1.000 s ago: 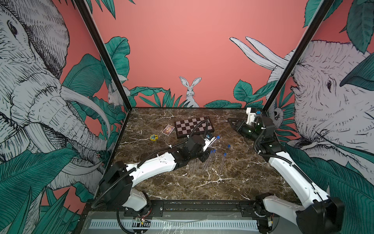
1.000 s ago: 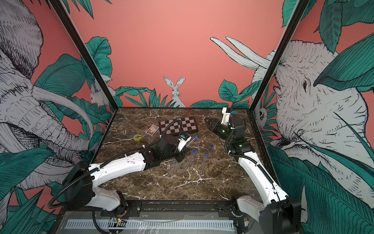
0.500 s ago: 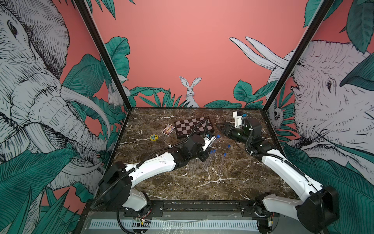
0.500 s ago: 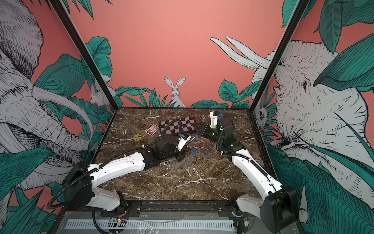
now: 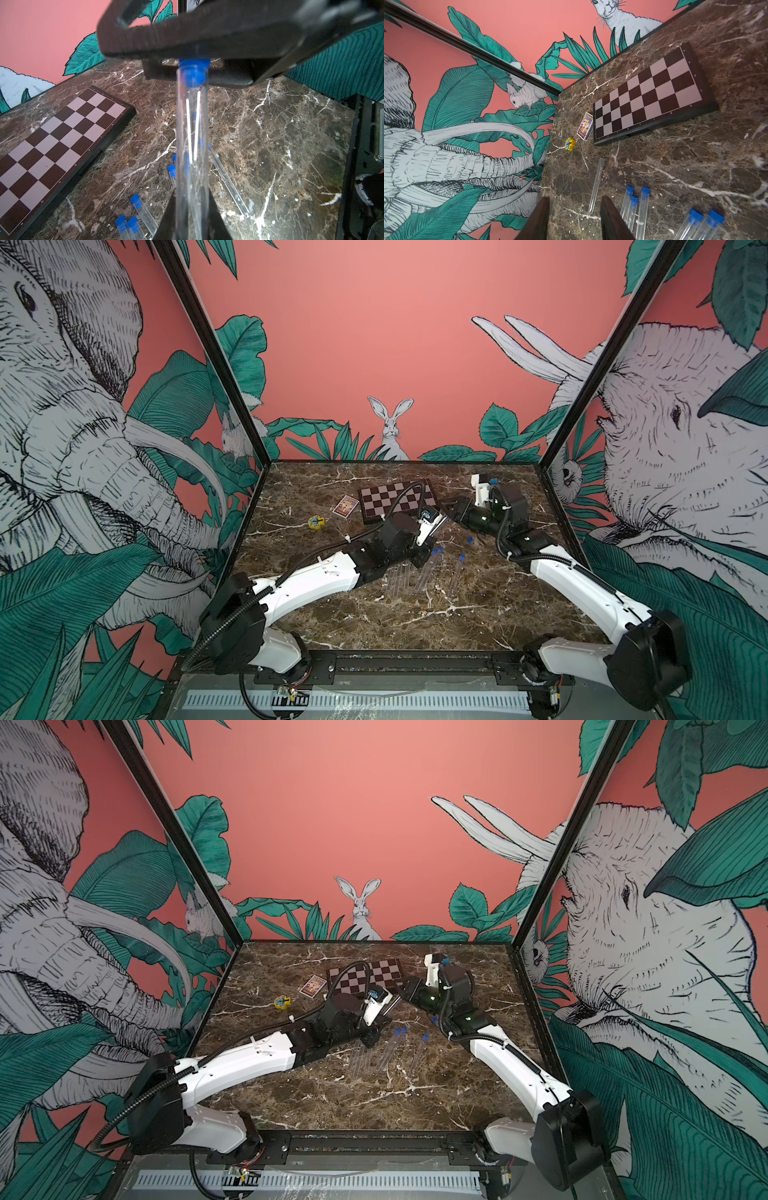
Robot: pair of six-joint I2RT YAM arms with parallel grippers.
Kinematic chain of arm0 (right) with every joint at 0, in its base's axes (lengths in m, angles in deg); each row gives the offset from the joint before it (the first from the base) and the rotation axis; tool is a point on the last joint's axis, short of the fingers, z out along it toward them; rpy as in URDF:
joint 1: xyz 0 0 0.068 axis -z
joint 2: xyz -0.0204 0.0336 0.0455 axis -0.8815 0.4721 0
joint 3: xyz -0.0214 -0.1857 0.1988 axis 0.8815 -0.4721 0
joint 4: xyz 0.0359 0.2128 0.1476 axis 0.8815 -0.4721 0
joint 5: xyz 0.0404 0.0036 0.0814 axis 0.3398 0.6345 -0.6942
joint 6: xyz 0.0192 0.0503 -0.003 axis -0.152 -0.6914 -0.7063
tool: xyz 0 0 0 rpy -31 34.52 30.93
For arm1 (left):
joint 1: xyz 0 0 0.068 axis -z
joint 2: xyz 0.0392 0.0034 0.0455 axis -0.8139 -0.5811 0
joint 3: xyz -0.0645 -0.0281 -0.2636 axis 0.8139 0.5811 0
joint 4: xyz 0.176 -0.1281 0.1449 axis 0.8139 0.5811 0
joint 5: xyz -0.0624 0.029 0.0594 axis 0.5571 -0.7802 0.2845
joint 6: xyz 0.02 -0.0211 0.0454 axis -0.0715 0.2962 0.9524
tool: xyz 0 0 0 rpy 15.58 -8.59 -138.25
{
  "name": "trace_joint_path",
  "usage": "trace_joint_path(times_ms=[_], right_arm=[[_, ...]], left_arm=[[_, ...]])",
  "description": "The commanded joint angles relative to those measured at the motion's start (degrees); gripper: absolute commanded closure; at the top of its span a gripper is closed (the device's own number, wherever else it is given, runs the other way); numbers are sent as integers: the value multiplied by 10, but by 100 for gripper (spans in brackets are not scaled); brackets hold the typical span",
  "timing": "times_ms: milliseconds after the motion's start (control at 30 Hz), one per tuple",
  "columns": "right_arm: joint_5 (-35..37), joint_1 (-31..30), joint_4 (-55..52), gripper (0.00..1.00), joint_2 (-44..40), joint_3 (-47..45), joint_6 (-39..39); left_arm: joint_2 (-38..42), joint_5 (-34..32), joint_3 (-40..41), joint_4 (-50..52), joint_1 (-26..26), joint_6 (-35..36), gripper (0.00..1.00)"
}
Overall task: Remove stoppers from test tubes
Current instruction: Open the stopper on the test tube.
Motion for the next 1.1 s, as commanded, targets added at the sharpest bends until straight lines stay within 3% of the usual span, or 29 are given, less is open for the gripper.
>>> trace_joint_path(times_ms=[0, 167, 367, 467, 667, 900, 1067], right_arm=[[1, -5, 44, 68, -3, -8, -15], [0, -6, 46, 83, -3, -7, -17], [-2, -6, 54, 90, 1, -9, -22], [-1, -6, 54, 100, 1, -9, -23], [18, -5, 45, 100, -9, -4, -3], [68, -6, -95, 100, -26, 78, 152], [75, -6, -108, 100, -28, 91, 180]], left_arm=[[21, -4, -15, -10, -1, -3, 100], [22, -4, -11, -12, -1, -5, 100], [19, -2, -14, -15, -1, -8, 100], [18, -1, -15, -16, -1, -9, 100], [18, -2, -11, -11, -1, -6, 100], [20, -10, 0, 14, -1, -8, 100], [19, -4, 3, 15, -1, -11, 100]])
